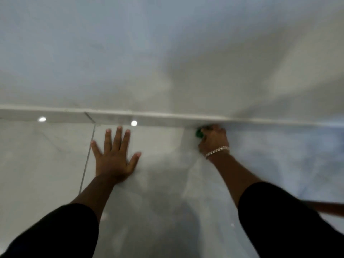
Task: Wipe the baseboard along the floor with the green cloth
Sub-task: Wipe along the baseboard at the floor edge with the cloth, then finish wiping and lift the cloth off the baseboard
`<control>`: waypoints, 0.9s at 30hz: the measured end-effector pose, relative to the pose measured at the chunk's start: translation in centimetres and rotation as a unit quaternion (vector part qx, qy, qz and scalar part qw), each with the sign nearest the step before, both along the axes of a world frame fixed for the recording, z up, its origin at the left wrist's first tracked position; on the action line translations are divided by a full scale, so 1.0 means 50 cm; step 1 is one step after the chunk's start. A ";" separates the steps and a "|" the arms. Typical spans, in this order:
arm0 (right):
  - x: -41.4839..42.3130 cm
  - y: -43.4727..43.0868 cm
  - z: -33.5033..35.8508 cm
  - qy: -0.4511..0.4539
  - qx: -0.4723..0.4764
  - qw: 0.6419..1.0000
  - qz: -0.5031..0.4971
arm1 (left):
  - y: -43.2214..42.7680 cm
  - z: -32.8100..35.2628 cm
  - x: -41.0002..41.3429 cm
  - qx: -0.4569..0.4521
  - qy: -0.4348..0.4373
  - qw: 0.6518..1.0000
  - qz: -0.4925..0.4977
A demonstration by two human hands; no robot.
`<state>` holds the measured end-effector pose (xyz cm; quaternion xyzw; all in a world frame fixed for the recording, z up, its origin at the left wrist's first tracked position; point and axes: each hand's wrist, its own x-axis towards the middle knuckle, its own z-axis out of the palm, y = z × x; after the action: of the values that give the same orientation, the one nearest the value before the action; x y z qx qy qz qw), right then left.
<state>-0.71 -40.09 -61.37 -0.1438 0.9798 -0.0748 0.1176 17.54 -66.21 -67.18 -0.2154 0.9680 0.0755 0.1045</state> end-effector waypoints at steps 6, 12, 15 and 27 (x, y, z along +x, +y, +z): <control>0.046 -0.010 0.166 -0.114 -0.191 0.972 -0.077 | 0.110 0.201 -0.046 0.410 -0.099 0.886 0.191; 0.230 -0.010 0.485 -0.112 -0.345 0.931 -0.042 | 0.251 0.571 -0.018 0.689 0.008 0.647 0.326; 0.290 0.038 0.698 -0.131 -0.388 0.910 -0.063 | 0.304 0.790 0.009 0.661 0.045 0.665 0.345; 0.385 0.416 1.405 -0.330 -0.609 0.635 -0.343 | 0.548 1.541 0.060 0.735 0.039 0.649 0.192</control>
<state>18.55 -19.31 8.87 0.1983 0.5868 -0.7317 0.2845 20.56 -38.81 9.89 -0.2464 0.5356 0.7888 0.1738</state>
